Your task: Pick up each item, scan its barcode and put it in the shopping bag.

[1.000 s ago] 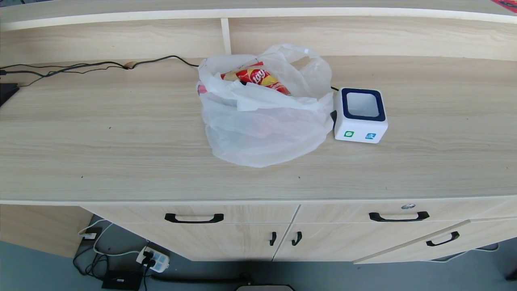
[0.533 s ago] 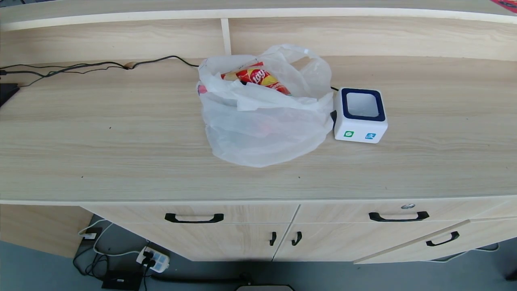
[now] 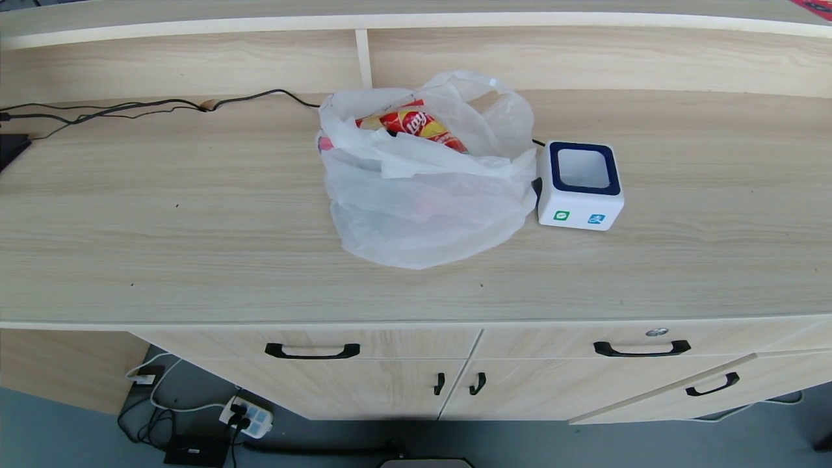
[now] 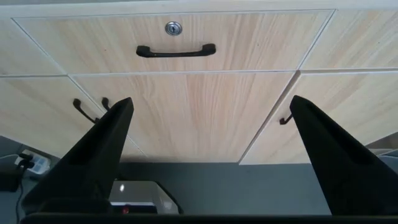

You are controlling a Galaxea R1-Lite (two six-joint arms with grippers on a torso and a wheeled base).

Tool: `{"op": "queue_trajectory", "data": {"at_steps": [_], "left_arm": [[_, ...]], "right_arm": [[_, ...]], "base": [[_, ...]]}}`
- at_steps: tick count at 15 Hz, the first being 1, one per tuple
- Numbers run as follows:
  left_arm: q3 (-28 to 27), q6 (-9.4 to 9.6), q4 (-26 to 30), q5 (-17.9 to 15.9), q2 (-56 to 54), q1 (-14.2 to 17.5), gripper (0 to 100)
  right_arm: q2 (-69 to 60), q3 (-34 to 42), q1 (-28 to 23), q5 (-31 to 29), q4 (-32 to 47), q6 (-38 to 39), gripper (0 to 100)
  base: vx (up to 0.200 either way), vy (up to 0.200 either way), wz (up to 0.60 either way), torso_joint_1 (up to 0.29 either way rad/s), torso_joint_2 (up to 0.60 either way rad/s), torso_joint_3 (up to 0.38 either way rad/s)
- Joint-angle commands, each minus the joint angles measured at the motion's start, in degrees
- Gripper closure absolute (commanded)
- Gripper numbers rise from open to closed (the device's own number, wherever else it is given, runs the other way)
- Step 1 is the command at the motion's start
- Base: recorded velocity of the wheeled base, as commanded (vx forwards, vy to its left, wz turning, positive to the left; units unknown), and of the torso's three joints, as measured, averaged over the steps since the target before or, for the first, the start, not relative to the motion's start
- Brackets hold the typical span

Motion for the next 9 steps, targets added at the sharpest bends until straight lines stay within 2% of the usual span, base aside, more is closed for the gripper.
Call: {"op": "queue_trajectory", "data": {"at_steps": [1,9], "left_arm": [[0.0,-0.19,0.0,0.0,0.1,0.0,0],[0.0,-0.36,0.0,0.0,0.1,0.0,0]], "right_arm": [[0.2,0.0,0.0,0.0,0.0,-0.2,0],[0.2,0.0,0.0,0.0,0.1,-0.3,0]], "base": [[0.000,0.000,0.00,0.000,0.00,0.000],[0.000,0.000,0.00,0.000,0.00,0.000]]}}
